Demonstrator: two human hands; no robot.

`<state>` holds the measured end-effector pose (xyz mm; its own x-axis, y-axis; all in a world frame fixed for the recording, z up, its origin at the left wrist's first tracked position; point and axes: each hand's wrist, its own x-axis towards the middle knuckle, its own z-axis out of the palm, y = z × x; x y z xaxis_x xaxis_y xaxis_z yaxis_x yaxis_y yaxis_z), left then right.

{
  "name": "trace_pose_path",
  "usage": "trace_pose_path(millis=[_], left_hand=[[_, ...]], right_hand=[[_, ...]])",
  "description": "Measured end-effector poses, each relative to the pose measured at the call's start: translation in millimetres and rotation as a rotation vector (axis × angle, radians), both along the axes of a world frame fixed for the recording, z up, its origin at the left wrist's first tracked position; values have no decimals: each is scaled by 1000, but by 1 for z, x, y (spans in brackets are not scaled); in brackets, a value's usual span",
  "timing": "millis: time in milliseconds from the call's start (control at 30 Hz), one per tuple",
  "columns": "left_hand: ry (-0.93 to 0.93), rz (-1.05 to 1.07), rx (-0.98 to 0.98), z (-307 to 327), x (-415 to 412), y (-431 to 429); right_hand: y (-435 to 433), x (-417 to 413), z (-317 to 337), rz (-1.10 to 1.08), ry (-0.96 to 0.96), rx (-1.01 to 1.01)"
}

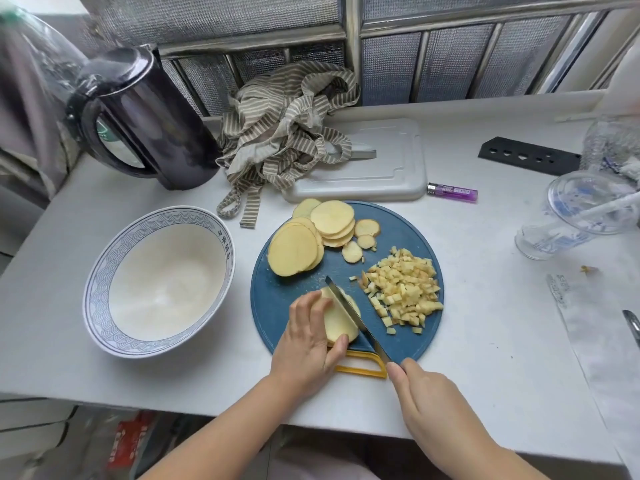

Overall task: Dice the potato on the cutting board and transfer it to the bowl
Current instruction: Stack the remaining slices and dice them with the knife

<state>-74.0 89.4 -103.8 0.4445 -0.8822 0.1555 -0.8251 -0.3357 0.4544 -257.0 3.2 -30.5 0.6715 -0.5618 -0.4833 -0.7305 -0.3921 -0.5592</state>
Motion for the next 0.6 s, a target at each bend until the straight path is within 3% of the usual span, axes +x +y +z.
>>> trace_pose_path(millis=[600], left_hand=[[-66, -3, 13, -6, 0, -1]], right_hand=[[10, 3, 2, 225, 181, -185]])
